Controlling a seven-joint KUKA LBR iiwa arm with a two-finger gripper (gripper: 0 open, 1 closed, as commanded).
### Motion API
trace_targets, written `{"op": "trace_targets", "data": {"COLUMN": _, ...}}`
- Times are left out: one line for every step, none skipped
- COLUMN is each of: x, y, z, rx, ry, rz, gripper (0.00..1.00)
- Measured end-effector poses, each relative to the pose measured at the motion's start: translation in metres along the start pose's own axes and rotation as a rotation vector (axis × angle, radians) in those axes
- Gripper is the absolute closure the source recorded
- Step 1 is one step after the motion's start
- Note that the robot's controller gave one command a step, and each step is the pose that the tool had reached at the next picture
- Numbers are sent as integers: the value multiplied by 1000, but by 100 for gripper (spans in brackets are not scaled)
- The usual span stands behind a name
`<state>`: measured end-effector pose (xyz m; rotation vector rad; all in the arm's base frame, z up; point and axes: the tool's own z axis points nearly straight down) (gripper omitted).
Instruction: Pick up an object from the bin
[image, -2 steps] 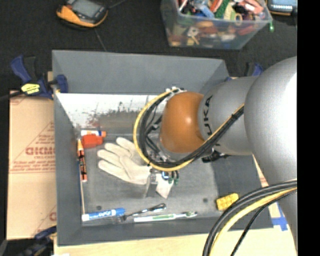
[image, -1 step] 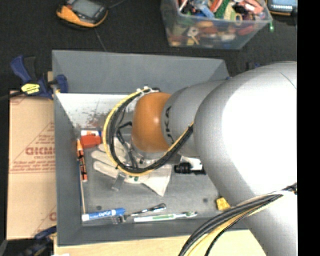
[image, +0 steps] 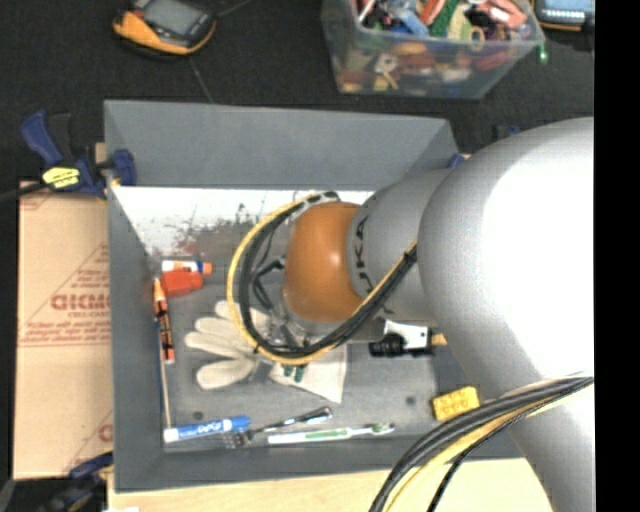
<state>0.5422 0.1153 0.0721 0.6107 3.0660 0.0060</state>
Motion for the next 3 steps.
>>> {"op": "trace_targets", "data": {"x": 0, "y": 0, "z": 0, "rx": 0, "ry": 0, "rz": 0, "gripper": 100}}
{"op": "trace_targets", "data": {"x": 0, "y": 0, "z": -12, "rx": -1, "ry": 0, "rz": 1, "gripper": 100}}
{"op": "trace_targets", "data": {"x": -1, "y": 0, "z": -21, "rx": -2, "ry": -2, "rz": 1, "gripper": 100}}
